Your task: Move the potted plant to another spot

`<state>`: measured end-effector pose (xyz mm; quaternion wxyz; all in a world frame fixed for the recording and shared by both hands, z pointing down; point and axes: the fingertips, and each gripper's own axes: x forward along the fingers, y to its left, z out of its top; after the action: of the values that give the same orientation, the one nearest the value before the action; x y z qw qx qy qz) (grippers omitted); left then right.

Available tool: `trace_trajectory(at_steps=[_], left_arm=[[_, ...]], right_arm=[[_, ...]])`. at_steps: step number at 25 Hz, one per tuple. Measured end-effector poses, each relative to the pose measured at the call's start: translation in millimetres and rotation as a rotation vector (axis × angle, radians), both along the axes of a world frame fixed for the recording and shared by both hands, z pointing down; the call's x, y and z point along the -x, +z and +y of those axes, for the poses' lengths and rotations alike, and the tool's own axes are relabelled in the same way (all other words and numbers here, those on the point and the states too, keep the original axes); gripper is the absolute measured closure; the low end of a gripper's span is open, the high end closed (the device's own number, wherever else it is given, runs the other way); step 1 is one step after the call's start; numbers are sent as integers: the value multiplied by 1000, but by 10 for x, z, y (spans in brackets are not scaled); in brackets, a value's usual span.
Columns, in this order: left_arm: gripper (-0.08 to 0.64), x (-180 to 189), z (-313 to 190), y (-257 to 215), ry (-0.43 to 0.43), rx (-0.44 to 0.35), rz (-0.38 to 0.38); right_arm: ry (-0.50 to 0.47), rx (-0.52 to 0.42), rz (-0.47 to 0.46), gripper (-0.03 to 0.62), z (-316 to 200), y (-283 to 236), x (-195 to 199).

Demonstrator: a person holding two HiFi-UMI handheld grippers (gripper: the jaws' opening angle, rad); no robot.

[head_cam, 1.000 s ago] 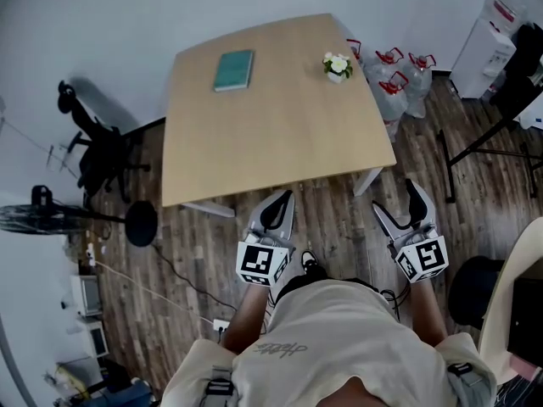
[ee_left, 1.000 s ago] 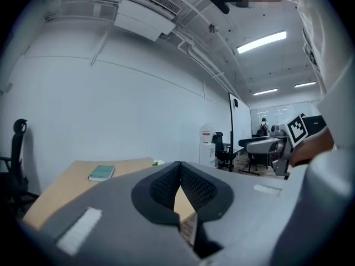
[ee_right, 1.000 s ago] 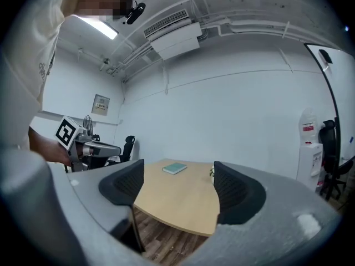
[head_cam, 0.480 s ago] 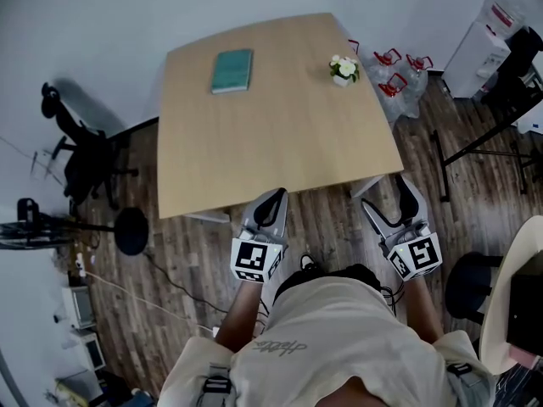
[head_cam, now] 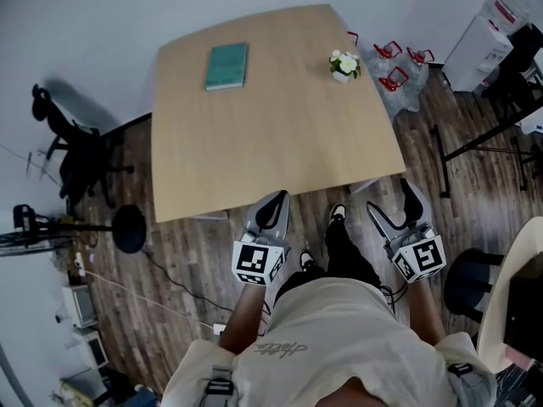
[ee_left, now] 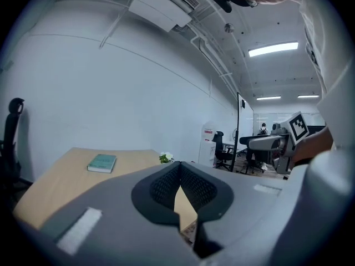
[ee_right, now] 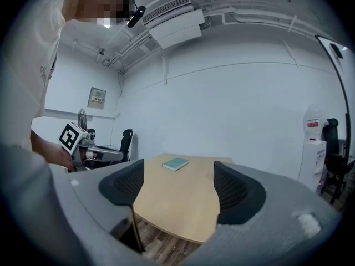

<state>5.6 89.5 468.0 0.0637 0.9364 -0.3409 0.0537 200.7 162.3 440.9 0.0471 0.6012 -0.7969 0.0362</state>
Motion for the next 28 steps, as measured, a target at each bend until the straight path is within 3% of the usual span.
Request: trace_trajectory(at_steps=[8,12,17,20,28], left_arm=[[540,-57,-641,-55,-78,20,-43],[540,-310,-1002,-91,-62,17,-66],[540,-786,-1444,-365,-42,-5,-20],[540,-975,-1660,-460,-31,-22,-31],[540,-1280,-1993,-272,-53,23,-74]], right_arm=[[-103,-27,-54,204,-931,-13,-35],[-138,-24,-67,204,-1358,64,-179],[-136,-5,-88,204,-1744,135,-611],[-135,1,-104,204,-1965,150,-815],[-175,13,-108,204,-2325,287,-1073]])
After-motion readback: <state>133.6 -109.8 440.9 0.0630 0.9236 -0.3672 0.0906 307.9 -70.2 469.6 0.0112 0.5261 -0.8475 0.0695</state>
